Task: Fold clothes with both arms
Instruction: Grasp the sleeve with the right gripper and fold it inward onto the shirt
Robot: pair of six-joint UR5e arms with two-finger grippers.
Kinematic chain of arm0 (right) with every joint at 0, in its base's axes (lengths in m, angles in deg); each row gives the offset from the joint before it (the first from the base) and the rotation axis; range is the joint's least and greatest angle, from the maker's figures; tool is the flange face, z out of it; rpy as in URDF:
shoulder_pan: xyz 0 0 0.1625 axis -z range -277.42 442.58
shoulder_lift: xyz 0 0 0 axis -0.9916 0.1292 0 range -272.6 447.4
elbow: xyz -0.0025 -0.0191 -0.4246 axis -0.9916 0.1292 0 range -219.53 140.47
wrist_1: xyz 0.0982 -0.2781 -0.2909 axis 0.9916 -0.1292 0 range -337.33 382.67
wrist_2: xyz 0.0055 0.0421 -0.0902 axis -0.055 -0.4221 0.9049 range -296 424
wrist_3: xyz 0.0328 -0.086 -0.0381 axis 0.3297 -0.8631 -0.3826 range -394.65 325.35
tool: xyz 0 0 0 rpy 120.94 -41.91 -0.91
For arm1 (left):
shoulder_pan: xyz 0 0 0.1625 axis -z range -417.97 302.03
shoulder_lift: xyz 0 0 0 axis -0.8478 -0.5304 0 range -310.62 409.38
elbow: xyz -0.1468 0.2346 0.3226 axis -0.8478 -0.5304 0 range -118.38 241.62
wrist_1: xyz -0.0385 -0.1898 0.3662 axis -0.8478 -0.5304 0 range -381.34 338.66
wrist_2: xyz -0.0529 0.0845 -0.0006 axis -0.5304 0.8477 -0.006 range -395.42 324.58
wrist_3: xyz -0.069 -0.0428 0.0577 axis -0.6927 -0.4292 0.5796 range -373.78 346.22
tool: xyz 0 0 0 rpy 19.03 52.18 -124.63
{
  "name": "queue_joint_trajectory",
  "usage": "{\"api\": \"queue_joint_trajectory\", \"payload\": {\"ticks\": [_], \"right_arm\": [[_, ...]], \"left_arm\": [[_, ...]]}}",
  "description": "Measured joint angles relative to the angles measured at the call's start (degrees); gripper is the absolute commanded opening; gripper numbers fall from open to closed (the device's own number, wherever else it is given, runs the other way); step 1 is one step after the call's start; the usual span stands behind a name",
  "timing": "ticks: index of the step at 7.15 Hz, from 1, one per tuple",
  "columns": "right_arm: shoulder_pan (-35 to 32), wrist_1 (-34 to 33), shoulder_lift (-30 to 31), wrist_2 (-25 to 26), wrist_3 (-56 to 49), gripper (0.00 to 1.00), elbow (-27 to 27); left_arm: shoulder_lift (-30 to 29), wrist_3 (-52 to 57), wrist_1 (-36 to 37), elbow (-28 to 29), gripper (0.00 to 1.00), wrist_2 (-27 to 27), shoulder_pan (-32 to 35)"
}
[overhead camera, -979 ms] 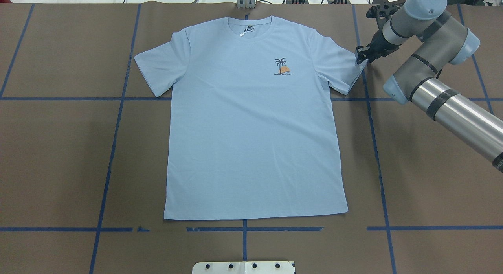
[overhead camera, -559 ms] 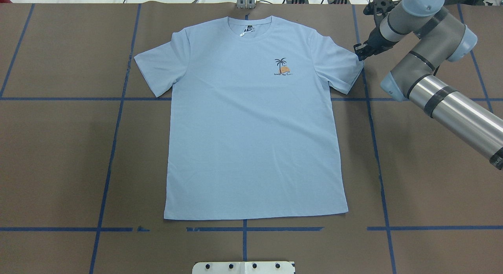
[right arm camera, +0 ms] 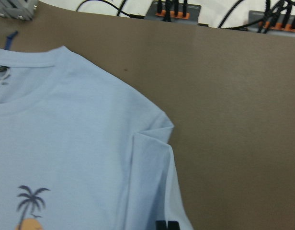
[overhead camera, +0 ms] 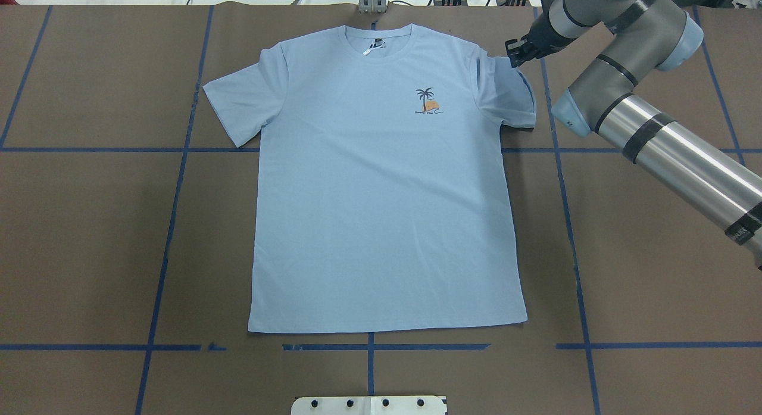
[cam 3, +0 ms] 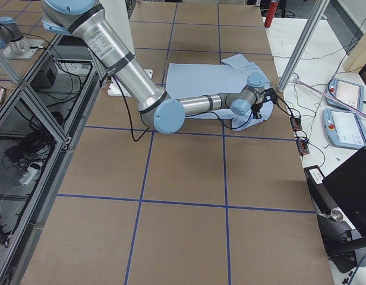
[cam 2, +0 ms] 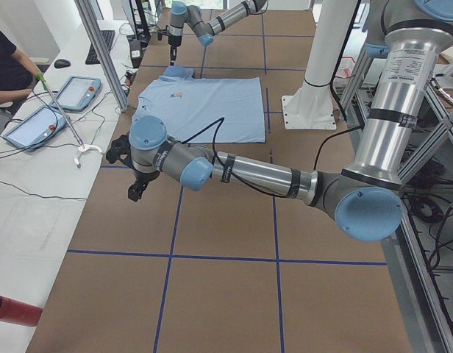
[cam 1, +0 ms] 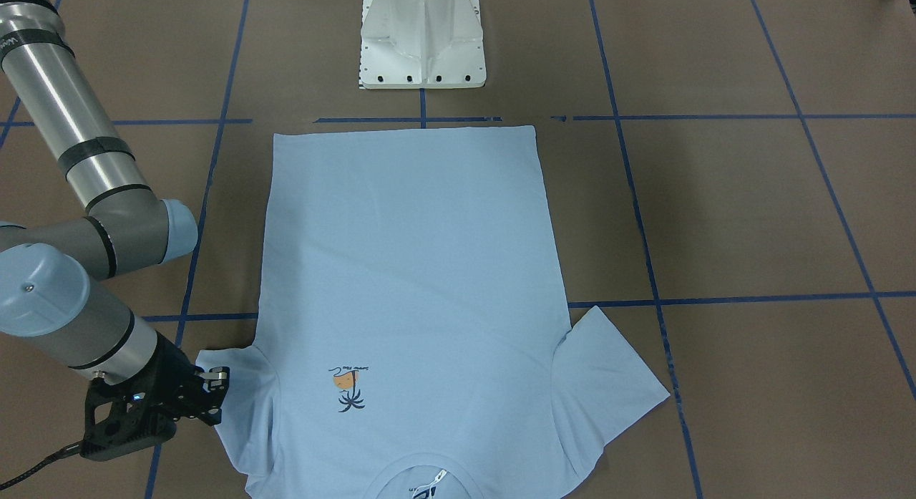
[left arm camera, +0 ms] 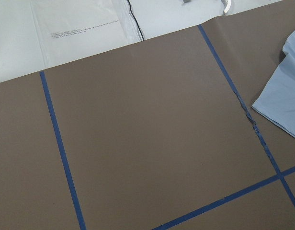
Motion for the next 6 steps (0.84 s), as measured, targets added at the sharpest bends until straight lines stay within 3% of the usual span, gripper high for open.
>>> {"api": "queue_joint_trajectory", "payload": {"ticks": [2,3,4,6], "right_arm": [[6.3,-1.8,-5.1,8.6,6.3,0.0,-0.2],[9.5,-3.7,-8.5,14.9,7.8,0.1,2.2],[11.1,-4.6,-12.3,19.3,8.4,0.99,7.4],[11.6,-5.0,-15.4,23.0,8.6,1.0,13.2]], "left_arm": [[0.0,0.0,-0.2,0.2,0.99,0.0,0.1],[0.0,0.0,-0.3,0.3,0.99,0.0,0.1],[-0.1,0.0,-0.3,0.4,0.99,0.0,0.2],[-0.3,0.0,-0.3,0.5,0.99,0.1,0.1]]}}
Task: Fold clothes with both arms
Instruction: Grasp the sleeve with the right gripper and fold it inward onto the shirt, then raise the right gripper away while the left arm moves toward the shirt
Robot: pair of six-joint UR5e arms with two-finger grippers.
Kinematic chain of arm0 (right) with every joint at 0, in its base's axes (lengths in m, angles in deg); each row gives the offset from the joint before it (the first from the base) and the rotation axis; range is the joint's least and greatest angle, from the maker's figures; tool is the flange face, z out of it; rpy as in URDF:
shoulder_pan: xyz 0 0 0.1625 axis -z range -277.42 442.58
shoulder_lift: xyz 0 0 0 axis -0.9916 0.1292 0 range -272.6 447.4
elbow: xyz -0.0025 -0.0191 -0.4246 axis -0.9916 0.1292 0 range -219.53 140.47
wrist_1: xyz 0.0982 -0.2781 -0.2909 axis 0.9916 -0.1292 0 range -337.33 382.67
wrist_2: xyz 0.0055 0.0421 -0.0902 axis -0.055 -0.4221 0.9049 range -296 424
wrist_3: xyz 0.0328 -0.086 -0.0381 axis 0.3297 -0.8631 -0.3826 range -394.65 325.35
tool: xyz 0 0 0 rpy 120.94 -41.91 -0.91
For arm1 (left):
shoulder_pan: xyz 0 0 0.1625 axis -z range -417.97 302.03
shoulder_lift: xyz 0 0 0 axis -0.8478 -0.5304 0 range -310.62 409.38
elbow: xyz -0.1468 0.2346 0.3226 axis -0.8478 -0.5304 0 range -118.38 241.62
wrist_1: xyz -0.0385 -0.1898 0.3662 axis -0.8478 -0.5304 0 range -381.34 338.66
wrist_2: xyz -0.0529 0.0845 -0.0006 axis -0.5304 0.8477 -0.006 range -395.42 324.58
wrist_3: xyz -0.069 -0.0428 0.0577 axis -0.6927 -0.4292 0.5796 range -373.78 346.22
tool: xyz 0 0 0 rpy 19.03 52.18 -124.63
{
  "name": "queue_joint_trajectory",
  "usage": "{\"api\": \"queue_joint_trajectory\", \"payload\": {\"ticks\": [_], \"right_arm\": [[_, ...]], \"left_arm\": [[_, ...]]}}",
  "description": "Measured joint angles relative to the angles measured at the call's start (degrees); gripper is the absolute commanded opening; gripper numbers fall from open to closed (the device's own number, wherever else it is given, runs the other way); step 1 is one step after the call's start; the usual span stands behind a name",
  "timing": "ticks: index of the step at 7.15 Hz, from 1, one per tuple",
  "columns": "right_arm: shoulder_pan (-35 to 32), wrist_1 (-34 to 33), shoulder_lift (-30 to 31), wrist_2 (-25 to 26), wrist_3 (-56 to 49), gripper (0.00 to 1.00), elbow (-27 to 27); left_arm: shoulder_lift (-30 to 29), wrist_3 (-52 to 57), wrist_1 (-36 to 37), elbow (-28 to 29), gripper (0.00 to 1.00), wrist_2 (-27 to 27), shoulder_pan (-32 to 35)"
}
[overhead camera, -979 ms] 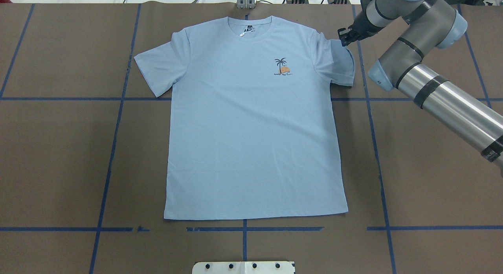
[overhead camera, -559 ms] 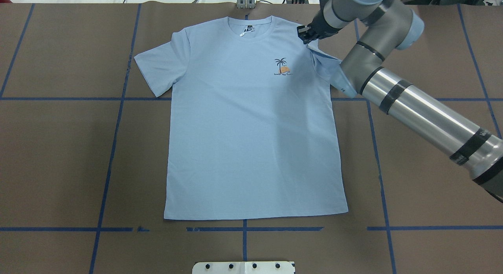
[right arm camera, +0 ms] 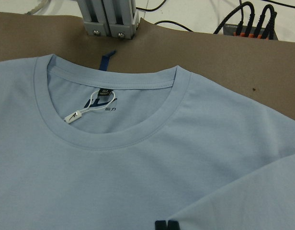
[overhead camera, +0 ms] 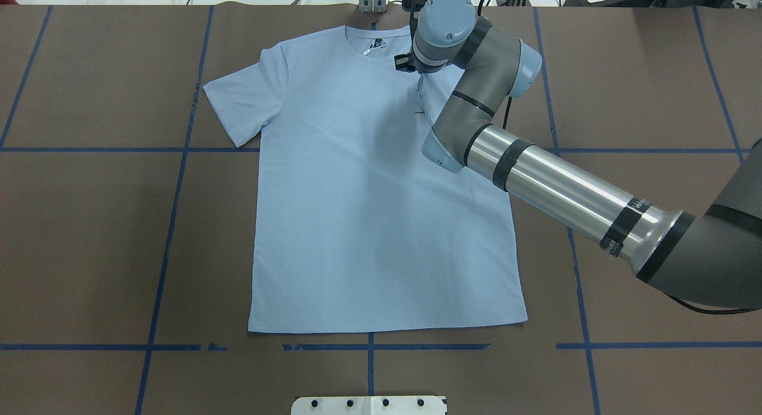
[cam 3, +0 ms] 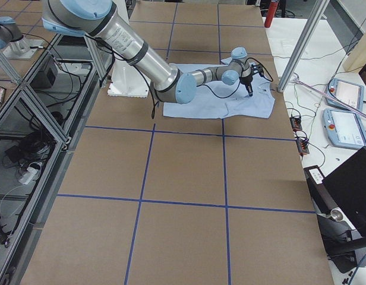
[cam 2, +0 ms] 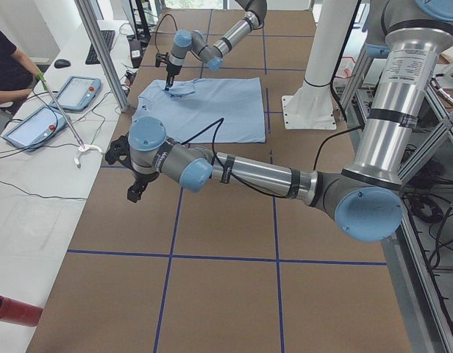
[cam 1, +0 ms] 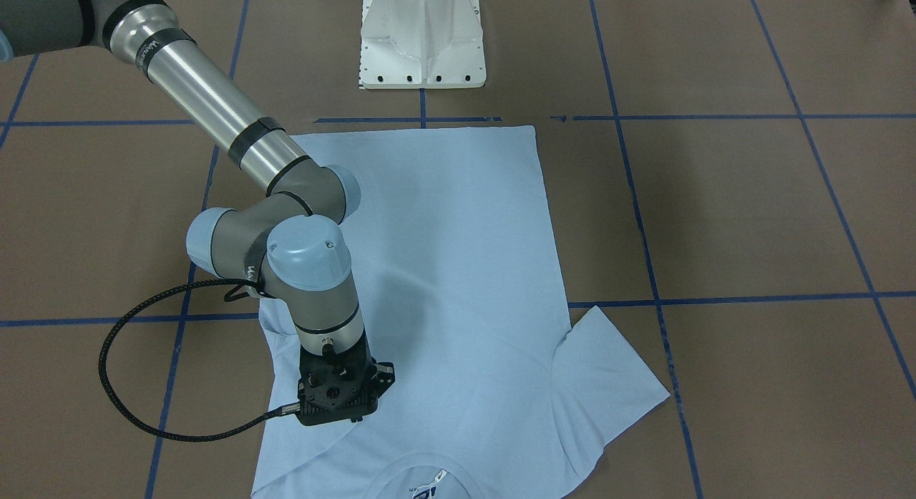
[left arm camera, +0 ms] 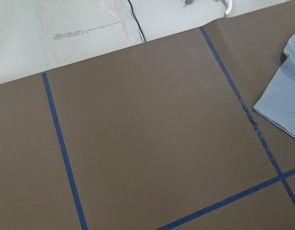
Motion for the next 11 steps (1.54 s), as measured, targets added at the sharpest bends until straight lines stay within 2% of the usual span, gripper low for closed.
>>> {"api": "queue_joint_trajectory", "payload": {"ticks": [1,2,3,4,6,8,9,11], "right_arm": [[-0.5,0.0,-0.3,-0.3,0.7,1.0,0.5],[-1.6,-0.2,-0.5,-2.7,2.6,1.0,0.3],[-3.3,-1.7,-0.5,-7.3,4.8,1.0,-1.1],[-5.1,-6.5,-0.4,-12.2,6.0,1.0,-4.3],[-8.7,-19.4,3.8,-20.6,6.6,1.0,-15.6],[-12.5,-25.7,12.2,-22.8,5.5,1.0,-26.1],[-13.6,-26.6,14.8,-23.0,4.0,1.0,-28.3],[-14.8,-26.9,16.8,-23.1,1.0,1.0,-29.3]], "left_arm": [[-0.9,0.0,0.0,1.0,1.0,0.2,-0.1],[-3.3,-0.4,-0.2,3.6,1.0,0.4,-0.3],[-6.1,-2.8,-1.5,6.5,1.0,1.4,-1.1],[-8.5,-8.3,-4.5,8.2,1.0,4.8,-3.5],[-12.2,-23.6,-9.0,9.2,1.0,13.1,-12.6],[-13.9,-37.9,-15.5,9.4,0.99,20.7,-22.8],[-14.6,-43.4,-18.0,10.2,0.99,26.6,-27.8],[-17.3,-49.1,-19.7,14.9,0.99,37.1,-34.4]]}}
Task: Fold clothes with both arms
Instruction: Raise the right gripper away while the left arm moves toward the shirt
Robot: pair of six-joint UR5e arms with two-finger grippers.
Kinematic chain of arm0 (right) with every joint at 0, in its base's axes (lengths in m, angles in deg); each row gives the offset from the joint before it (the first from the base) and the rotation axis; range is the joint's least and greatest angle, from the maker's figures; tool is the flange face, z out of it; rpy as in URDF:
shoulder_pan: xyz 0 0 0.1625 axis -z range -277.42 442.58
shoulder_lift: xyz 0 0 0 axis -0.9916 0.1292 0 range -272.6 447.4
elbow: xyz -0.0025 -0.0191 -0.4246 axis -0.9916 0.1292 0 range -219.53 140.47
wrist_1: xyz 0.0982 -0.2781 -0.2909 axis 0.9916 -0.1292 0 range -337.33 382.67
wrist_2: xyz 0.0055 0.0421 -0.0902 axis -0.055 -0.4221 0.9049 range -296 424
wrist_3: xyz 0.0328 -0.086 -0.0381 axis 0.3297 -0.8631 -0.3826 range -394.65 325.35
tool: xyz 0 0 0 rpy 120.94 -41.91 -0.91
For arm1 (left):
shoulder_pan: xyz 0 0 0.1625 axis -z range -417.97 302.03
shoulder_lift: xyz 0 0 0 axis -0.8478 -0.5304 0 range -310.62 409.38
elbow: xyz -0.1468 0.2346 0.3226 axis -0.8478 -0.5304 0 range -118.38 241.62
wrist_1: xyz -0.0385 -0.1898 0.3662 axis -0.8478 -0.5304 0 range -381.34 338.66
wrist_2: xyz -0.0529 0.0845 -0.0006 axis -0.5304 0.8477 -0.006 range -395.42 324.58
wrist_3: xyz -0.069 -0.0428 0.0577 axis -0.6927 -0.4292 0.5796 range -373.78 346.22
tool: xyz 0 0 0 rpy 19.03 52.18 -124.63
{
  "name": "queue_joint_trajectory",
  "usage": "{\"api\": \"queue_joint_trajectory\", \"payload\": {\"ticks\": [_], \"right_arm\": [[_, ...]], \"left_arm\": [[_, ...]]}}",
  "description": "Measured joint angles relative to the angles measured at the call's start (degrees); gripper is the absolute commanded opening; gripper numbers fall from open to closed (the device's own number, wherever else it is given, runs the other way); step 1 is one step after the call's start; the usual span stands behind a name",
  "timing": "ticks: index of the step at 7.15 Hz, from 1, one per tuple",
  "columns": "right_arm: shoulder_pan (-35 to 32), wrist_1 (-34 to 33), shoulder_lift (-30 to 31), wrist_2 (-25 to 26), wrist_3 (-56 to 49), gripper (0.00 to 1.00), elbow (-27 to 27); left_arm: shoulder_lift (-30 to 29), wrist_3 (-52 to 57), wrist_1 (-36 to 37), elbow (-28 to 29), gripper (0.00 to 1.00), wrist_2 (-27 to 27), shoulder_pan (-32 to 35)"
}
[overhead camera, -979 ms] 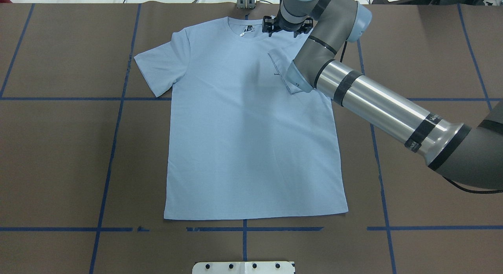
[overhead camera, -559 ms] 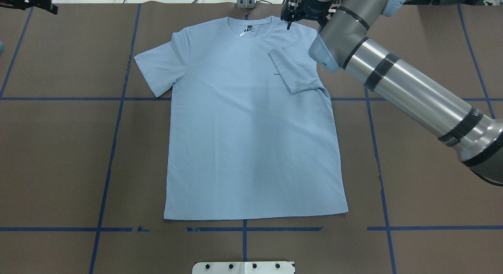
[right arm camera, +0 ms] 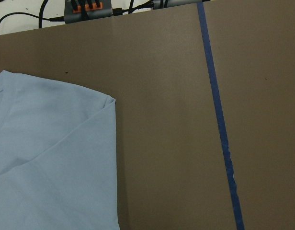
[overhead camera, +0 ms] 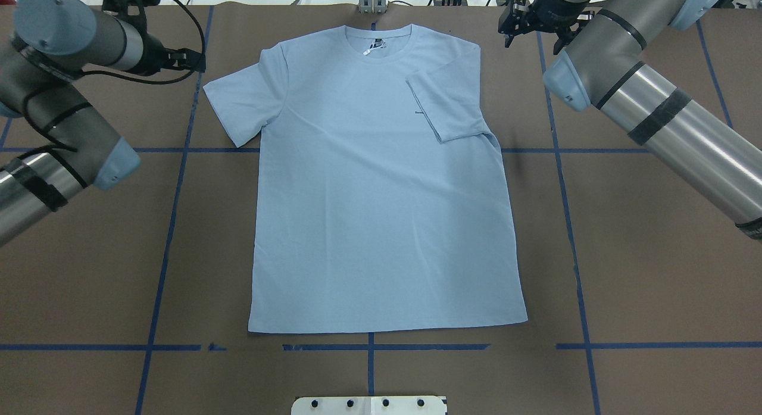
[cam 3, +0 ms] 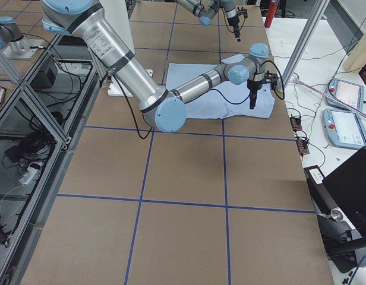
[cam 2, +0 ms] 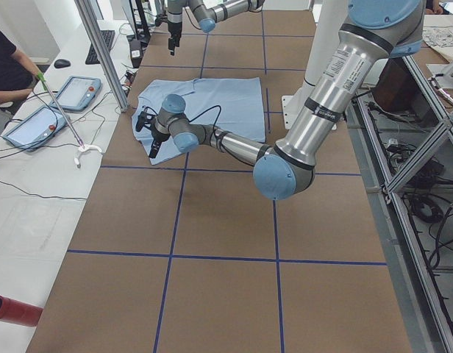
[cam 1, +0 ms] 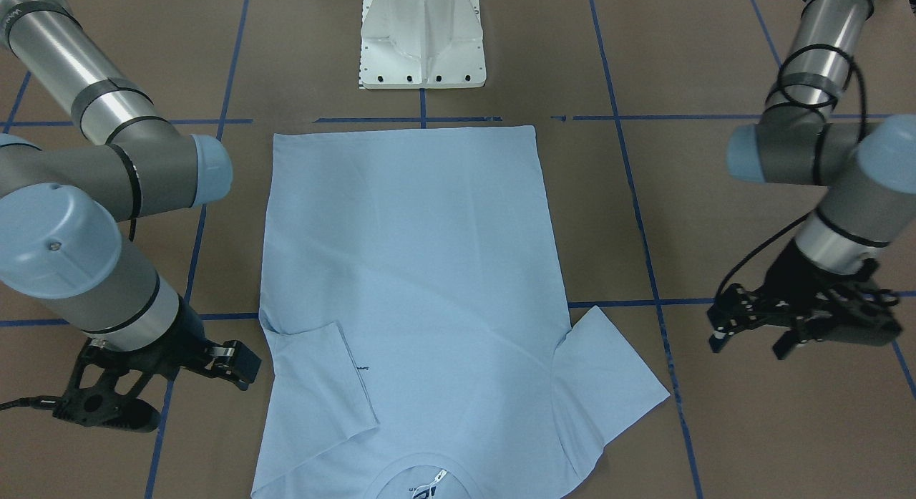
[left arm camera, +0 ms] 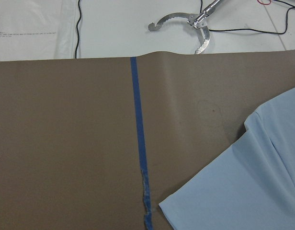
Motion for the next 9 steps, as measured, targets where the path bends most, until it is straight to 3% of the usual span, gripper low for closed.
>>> {"api": "queue_joint_trajectory", "payload": {"ticks": [3,5,9], "right_arm": [[-0.3,0.0,0.1,-0.2,-0.3,1.0,0.0],[-0.3,0.1,0.1,-0.6,-0.3,1.0,0.0],[-0.3,0.1,0.0,-0.8,-0.3,1.0,0.1]], "left_arm": [[-4.7,-1.2,-4.2,10.3,0.97,7.9,-3.5],[-6.4,-1.2,-6.8,14.9,0.93,8.6,-3.7],[-7.0,-1.3,-9.0,17.6,0.82,8.6,-4.1]]}}
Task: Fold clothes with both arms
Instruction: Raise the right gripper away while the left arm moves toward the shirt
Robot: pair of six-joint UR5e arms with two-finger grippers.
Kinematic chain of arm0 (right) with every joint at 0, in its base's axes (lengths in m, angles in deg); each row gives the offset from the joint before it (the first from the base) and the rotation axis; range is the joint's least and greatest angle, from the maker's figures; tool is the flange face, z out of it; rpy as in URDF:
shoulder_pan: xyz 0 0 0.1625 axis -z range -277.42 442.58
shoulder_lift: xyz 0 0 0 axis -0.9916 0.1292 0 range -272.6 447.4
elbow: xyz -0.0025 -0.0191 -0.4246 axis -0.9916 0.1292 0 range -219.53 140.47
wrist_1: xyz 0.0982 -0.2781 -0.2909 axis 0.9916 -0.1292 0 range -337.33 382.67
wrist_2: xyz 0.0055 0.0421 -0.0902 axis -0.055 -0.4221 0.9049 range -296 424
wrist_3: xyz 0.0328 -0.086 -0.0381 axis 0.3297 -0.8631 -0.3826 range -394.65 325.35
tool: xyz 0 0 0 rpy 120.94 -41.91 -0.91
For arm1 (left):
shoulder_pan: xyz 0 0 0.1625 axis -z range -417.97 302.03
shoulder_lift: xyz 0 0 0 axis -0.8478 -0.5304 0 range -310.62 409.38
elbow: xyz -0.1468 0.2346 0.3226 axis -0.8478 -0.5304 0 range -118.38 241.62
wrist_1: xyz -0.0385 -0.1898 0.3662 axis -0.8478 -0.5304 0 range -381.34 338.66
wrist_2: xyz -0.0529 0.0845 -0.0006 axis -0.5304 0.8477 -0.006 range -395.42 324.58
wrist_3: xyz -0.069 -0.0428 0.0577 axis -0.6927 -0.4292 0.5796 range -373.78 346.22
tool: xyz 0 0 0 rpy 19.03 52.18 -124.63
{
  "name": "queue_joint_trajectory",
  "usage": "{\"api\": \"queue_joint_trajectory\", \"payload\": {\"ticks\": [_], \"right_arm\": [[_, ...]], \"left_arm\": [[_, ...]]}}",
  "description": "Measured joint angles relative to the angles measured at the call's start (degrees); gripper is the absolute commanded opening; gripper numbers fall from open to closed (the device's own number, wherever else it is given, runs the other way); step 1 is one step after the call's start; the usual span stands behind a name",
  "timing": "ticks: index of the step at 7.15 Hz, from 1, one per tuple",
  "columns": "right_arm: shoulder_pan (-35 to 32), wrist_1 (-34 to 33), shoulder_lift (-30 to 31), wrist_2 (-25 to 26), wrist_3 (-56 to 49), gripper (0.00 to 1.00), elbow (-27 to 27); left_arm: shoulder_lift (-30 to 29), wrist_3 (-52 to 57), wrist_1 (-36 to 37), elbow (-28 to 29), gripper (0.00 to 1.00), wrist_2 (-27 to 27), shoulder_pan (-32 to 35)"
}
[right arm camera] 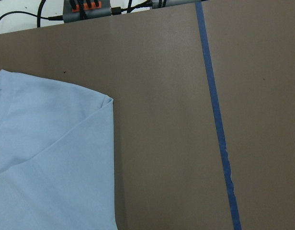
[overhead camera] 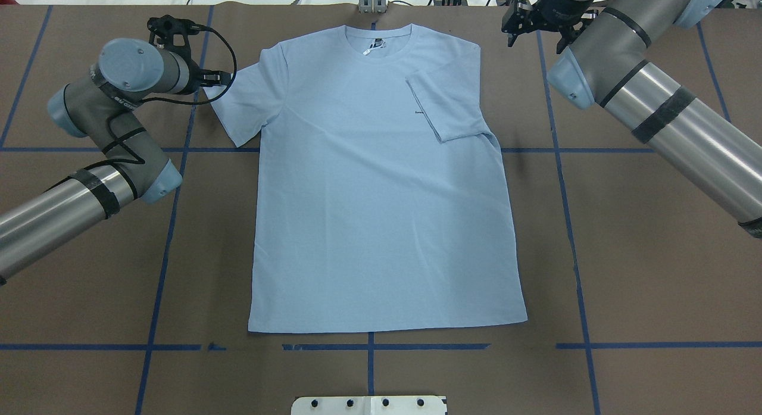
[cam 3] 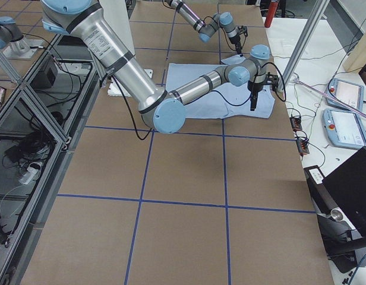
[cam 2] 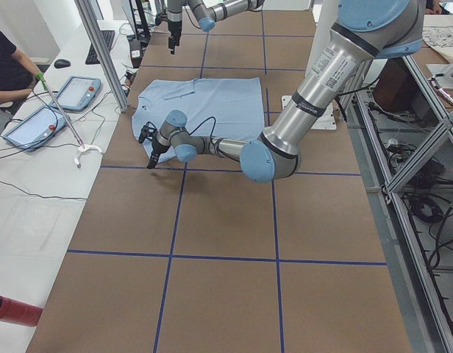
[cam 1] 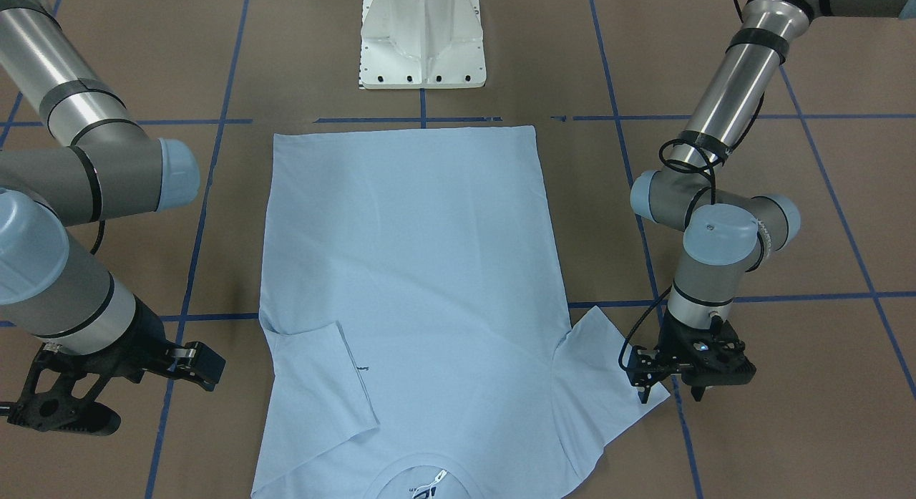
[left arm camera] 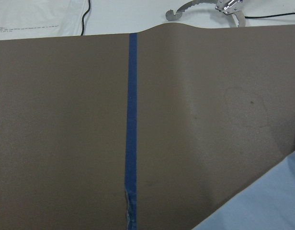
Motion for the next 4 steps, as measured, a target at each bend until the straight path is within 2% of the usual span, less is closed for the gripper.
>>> {"api": "queue_joint_trajectory", "payload": {"ticks": [4], "right_arm": [[0.0,0.0,-0.1,0.0,0.1,1.0,0.0]], "left_arm": [[-0.2,-0.1,-0.2,0.2,0.47,-0.1,-0.3]]}}
